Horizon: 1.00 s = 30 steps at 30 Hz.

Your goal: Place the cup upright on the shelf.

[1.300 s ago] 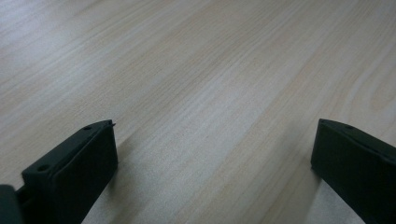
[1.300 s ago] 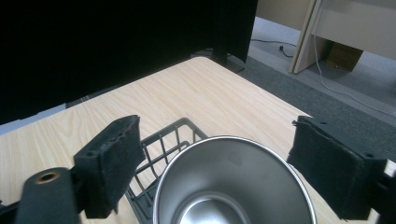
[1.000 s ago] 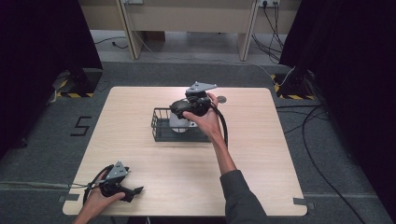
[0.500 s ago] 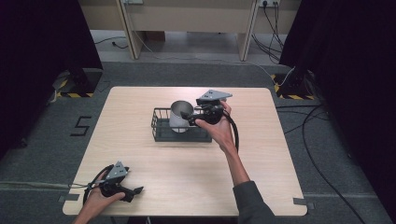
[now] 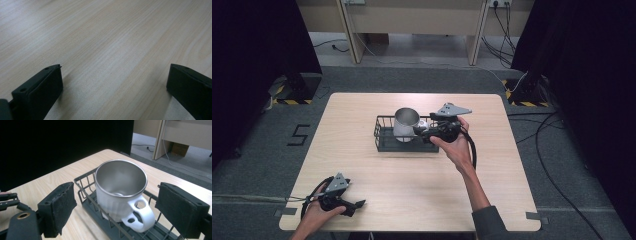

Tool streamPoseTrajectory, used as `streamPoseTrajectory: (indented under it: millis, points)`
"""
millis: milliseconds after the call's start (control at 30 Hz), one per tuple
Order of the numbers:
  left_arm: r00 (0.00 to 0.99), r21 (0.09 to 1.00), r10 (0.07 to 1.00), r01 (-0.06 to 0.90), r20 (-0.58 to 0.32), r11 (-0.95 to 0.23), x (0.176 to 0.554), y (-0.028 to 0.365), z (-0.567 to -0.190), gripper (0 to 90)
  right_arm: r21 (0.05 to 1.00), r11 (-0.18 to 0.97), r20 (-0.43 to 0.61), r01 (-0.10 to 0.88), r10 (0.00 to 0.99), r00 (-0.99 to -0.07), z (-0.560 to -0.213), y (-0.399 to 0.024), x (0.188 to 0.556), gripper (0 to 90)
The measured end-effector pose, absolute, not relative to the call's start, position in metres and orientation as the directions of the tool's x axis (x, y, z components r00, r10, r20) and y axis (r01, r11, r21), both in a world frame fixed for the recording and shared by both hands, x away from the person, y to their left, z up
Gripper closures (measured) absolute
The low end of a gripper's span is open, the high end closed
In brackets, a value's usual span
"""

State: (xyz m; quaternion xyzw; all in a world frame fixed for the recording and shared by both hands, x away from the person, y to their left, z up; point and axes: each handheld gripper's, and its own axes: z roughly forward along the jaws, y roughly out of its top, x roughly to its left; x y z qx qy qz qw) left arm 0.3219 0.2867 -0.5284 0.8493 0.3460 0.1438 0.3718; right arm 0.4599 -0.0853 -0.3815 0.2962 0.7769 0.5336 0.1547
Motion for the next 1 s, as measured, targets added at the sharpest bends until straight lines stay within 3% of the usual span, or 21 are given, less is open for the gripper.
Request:
streamPoseTrajectory:
  millis: [1000]
  points:
    - [0.718, 0.733, 0.695, 0.480, -0.013, -0.482, 0.322, 0.287, -0.529, 0.0, 0.928, 0.190, 0.127, 0.321, 0.648, -0.751, -0.408, -0.119, 0.415, 15.7]
